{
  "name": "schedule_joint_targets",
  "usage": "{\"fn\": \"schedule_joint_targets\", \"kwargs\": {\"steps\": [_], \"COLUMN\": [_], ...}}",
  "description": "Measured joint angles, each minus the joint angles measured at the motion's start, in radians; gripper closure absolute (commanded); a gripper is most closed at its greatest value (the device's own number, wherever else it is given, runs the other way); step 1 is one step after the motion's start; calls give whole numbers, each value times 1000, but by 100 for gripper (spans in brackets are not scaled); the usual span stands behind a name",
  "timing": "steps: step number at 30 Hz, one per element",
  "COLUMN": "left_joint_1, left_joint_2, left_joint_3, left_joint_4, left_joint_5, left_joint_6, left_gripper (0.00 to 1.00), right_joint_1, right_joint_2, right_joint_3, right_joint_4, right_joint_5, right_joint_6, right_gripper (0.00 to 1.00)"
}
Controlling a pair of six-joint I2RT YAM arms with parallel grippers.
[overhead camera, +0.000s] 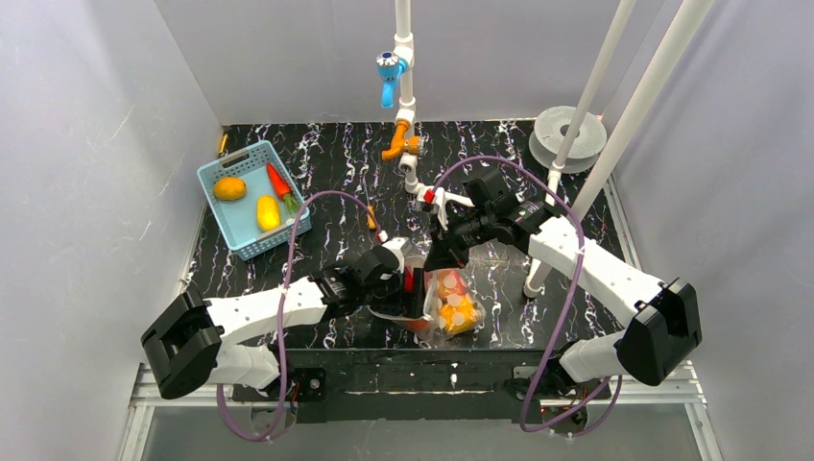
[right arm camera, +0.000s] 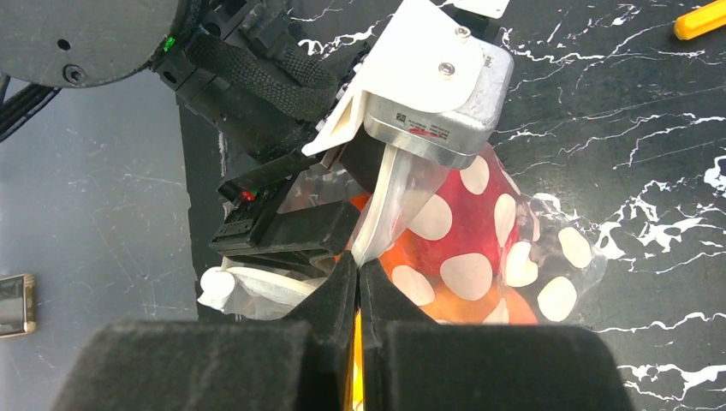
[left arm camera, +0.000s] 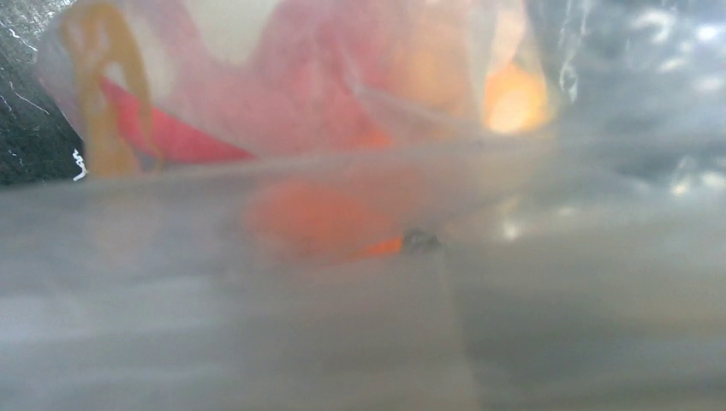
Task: Open the zip-top bag and remove the fake food
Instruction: Pick up the fake vegetable from the zipper food storage bag.
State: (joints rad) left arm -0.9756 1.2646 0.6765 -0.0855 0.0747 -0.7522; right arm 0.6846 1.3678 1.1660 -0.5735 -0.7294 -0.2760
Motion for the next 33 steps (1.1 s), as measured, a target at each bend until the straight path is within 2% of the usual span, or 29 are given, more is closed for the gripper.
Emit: {"fn": "schedule_joint_targets", "kwargs": {"steps": [2,6,18,23,28,33], "left_joint_1": [0,-4,-11,-11,-11,-11], "left_joint_2": [9,34,107,158,178,159], "left_joint_3": [0,0,-1,5,5,-10], "left_joint_4": [2,6,44,95,107,109], "left_joint_5": [-8,-40,-48,-18,-19,-36], "left_joint_6": [-10,-31,-47,-51,-57,-60], "left_gripper": [22,31,27,31,45,72], "right_joint_1": [-2,0,0,0,0,-2], "right_joint_2": [0,0,0,1,2,2], "right_joint_3": [0,0,-3,-3,-3,-3], "right_joint_4": [0,2,0,-3,-1,2], "right_joint_5": [4,1,1,1,4,4], "right_joint_6": [0,1,3,3,3,3], "right_gripper": [99,99,99,99,99,99]}}
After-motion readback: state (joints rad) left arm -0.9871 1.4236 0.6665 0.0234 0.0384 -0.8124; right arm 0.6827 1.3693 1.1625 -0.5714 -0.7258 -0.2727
